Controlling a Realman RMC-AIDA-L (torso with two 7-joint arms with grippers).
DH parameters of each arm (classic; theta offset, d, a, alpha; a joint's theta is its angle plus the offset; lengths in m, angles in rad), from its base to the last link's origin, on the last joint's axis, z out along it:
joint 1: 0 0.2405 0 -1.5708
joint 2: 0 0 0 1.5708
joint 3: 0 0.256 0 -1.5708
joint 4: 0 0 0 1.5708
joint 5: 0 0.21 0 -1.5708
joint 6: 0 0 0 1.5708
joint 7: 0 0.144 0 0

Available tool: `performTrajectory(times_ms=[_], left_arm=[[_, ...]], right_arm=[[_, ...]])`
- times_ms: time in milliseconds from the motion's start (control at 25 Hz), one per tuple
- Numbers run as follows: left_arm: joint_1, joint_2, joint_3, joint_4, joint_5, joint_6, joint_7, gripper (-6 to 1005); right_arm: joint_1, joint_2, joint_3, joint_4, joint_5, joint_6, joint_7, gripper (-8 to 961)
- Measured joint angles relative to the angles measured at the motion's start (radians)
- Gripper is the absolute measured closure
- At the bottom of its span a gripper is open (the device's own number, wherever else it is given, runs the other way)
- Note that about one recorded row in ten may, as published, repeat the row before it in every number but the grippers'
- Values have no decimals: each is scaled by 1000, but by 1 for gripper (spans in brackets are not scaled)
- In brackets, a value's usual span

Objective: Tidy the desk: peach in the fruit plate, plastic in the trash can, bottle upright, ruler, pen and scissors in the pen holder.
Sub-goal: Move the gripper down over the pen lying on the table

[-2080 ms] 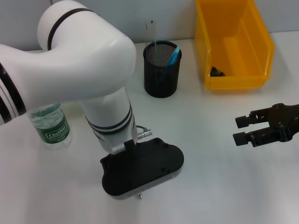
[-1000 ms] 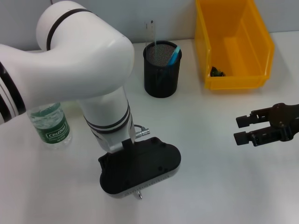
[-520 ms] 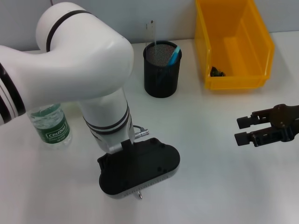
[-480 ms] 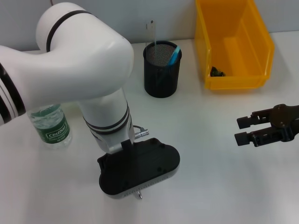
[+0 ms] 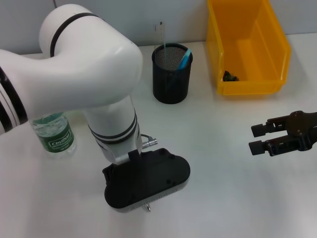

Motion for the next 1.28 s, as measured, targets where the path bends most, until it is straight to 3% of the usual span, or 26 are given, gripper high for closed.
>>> performTrajectory(times_ms=[1280], left_arm=[[-17, 0, 36, -6, 8, 0, 3, 740]], right_arm=[[6, 0, -6, 0, 6, 4, -7, 186]])
